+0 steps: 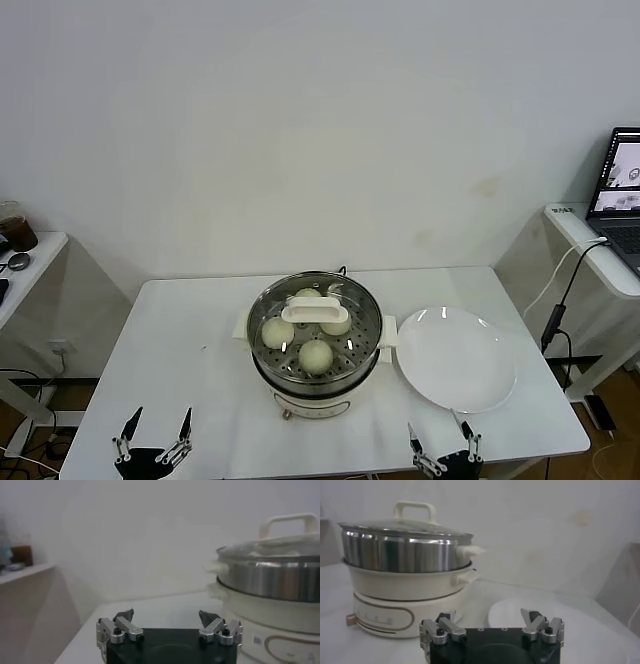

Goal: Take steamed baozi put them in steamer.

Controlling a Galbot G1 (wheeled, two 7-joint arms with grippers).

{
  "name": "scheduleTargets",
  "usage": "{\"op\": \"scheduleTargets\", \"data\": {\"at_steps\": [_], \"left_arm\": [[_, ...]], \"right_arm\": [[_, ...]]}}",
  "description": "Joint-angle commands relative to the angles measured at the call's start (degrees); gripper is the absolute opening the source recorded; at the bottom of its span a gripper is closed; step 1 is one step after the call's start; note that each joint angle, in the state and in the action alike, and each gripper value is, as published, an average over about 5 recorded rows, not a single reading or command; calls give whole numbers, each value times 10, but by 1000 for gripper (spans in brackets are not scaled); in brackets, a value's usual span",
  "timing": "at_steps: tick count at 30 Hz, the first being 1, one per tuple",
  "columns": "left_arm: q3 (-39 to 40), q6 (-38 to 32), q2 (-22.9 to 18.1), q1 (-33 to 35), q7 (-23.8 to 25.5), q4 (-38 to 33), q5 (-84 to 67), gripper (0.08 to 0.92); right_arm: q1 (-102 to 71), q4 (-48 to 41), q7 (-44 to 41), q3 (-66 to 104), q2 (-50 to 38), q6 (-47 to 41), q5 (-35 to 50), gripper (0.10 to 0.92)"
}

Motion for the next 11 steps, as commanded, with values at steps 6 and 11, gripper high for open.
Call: {"op": "scheduleTargets", "data": {"at_steps": [6, 11], "left_arm": [[0, -15, -8, 15, 24, 17, -11, 823], [3, -11, -6, 11, 34, 22, -10, 823]], "right_arm": [[-6, 5, 6, -2, 1, -5, -3, 823], [-6, 4, 8, 3, 1, -7, -5, 823]]}}
